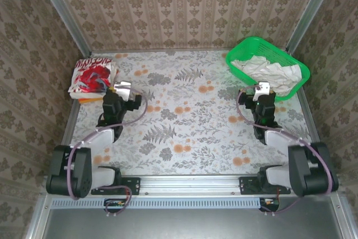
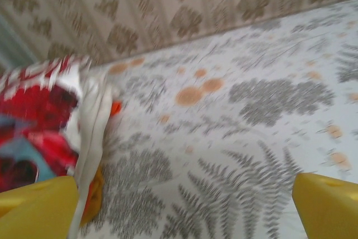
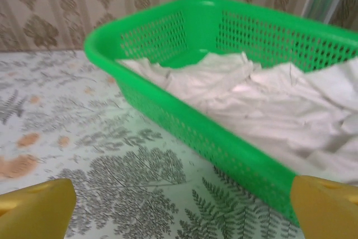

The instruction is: Fold and stack the t-shirts

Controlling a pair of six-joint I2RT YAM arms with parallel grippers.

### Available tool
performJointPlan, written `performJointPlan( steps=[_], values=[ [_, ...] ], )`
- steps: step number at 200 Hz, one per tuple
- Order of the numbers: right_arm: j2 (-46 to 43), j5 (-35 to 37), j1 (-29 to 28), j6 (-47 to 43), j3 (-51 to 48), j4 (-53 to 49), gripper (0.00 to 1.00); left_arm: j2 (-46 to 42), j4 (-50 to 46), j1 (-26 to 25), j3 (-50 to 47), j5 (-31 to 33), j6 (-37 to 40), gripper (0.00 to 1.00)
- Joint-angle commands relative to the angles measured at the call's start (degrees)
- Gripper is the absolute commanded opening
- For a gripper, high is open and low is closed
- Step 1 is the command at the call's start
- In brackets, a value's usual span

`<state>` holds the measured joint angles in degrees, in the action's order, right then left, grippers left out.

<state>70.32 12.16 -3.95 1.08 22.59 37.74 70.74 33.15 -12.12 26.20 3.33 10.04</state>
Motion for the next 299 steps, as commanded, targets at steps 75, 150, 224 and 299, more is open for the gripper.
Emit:
performJointPlan(
  steps=[75,150,224,299],
  values=[
    [14.49,-15.17,5.77,-15.04,39.59,-52.04,0.98,3.22,-15.67,-16.77,12.18,-14.23,6.72,1.00],
    [34.22,-16.99,10.44,-19.87,58.38,-68.12,0.65,5.37,-16.26,-20.22,12.40,-15.25,5.95,1.00],
    [38.73,-15.85,10.45,-20.32,62.18,-68.95,0.29,5.75,-16.17,-20.40,12.03,-14.49,6.02,1.00],
    [41.67,-17.07,10.21,-19.41,66.37,-69.89,0.18,5.77,-15.56,-21.01,11.53,-13.68,5.21,1.00]
  ],
)
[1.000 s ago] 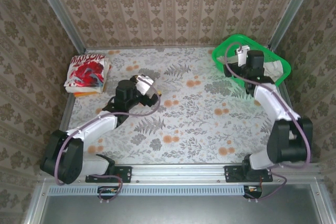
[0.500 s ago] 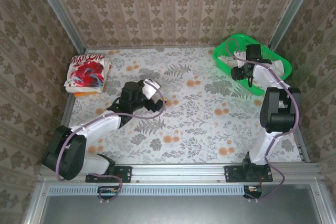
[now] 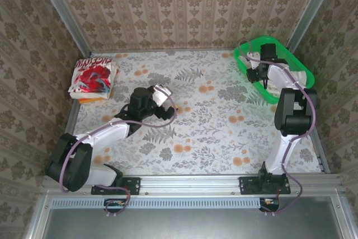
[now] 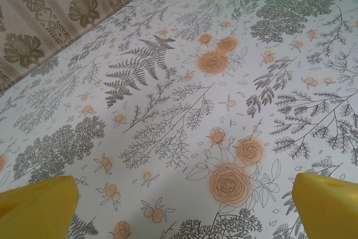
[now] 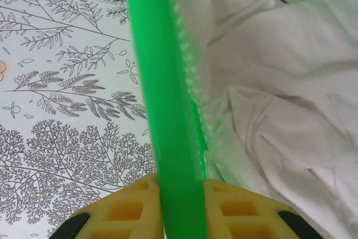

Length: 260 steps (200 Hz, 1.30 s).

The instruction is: Fold and stack the t-shirts

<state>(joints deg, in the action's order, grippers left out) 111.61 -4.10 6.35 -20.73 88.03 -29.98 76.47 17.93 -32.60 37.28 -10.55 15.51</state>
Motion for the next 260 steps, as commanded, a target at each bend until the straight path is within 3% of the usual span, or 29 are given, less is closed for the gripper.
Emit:
performJointPlan(
  steps=[1,34,111,168,180,227,260],
  values=[
    [0.37,-0.81,-0.14,2.43,0.93,-2.18,0.18,0.06,-0.35,-0.53,0.44,0.19,-0.28,1.00],
    [0.58,0.79,-0.90,5.80,1.98,-1.00,0.15,1.38,-0.03,-0.96,1.23,-0.52,-0.64,1.00],
    [11.23,15.90,0.69,14.59,16.09,-2.93,0.12,5.23,2.11,-3.84,3.19,0.22,-3.62,1.00],
    [14.24,15.81,3.01,15.73,21.26,-5.70,0.14,5.50,2.35,-5.19,3.37,0.97,-3.56,1.00],
    [13.68,14.48,3.03,15.54,21.16,-5.85,0.19,5.55,2.20,-5.28,3.36,0.90,-3.47,1.00],
    [1.90,4.44,3.14,17.69,11.01,2.77,0.65,5.55,3.16,-5.54,3.42,-0.02,-3.59,1.00],
    [-4.99,2.34,6.05,23.92,2.72,11.27,0.80,5.63,5.12,-5.97,3.39,-1.20,-4.36,1.00]
  ],
)
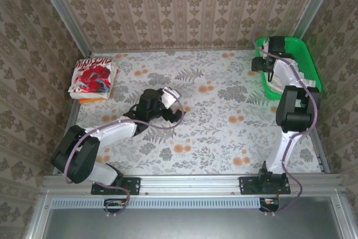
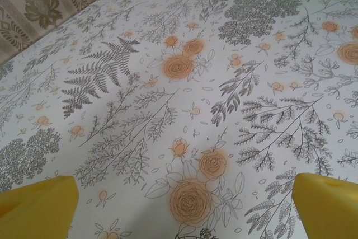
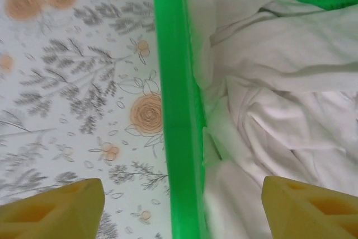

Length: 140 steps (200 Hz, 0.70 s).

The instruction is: Fold and stack the t-shirts

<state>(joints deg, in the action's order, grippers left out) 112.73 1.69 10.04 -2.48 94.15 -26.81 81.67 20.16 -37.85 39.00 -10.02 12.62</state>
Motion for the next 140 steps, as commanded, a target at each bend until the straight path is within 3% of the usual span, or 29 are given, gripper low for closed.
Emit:
performJointPlan(
  steps=[1,45,90,127,140],
  values=[
    [-6.15,-3.54,2.53,5.88,-3.47,8.18,0.80,0.47,2.96,-0.69,1.63,-1.74,-1.56,1.00],
    [-0.36,-4.48,8.06,12.91,-1.11,4.20,0.82,1.30,3.93,-1.31,2.39,-2.64,-1.93,1.00],
    [8.64,-3.82,8.96,12.94,5.99,-3.47,0.83,1.00,4.07,-2.28,2.52,-2.50,-2.27,1.00],
    [15.07,-3.72,9.00,13.85,11.70,-10.99,0.79,0.17,4.46,-3.06,1.77,-2.27,-2.26,1.00],
    [16.56,-4.18,8.96,13.97,13.43,-12.98,0.71,-0.36,4.51,-3.20,1.53,-2.54,-2.15,1.00]
  ],
)
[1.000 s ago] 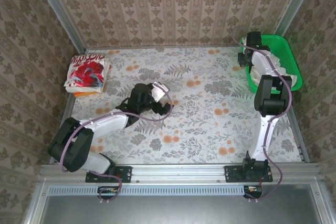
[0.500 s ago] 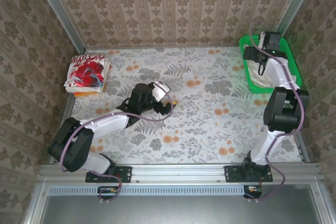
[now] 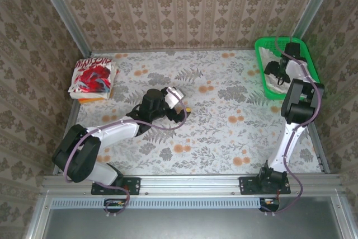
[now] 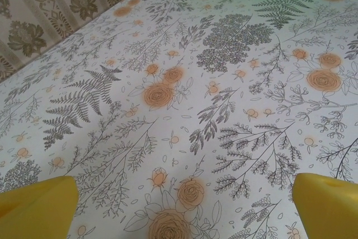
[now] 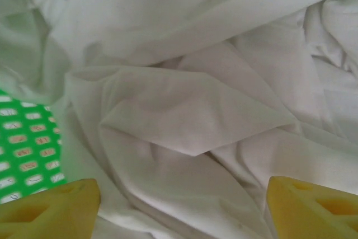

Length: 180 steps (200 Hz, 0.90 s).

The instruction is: Fold and stack the t-shirts

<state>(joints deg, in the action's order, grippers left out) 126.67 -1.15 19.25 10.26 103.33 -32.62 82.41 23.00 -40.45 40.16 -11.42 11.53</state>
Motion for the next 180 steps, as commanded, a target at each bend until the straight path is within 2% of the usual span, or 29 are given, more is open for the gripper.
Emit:
performJointPlan(
  steps=[1,7,26,38,99,160,180],
  values=[
    [2.66,-1.37,-0.25,1.20,4.29,-7.31,0.70,-1.11,1.68,-0.60,0.32,-1.15,-1.06,1.00],
    [2.85,-1.72,-0.18,1.32,4.66,-7.77,0.62,-1.35,1.74,-0.69,0.19,-1.23,-1.06,1.00],
    [0.58,-2.28,-0.16,2.07,3.43,-6.99,0.21,-2.19,1.69,-0.69,-0.29,-1.32,-0.97,1.00],
    [-2.81,-2.42,-0.23,2.75,0.77,-3.70,0.00,-2.67,1.93,-0.67,-0.60,-1.28,-1.01,1.00],
    [-20.08,-1.77,-0.72,7.31,-12.44,13.52,0.00,-2.31,3.85,-0.62,-0.48,-1.77,-1.72,1.00],
    [-36.19,3.07,-4.96,8.37,-20.51,25.82,0.00,-1.48,5.90,1.46,0.42,-4.19,-9.13,1.00],
    [-40.15,2.29,-5.66,7.98,-21.19,28.35,0.00,-1.94,6.13,2.28,0.12,-4.40,-10.65,1.00]
  ],
)
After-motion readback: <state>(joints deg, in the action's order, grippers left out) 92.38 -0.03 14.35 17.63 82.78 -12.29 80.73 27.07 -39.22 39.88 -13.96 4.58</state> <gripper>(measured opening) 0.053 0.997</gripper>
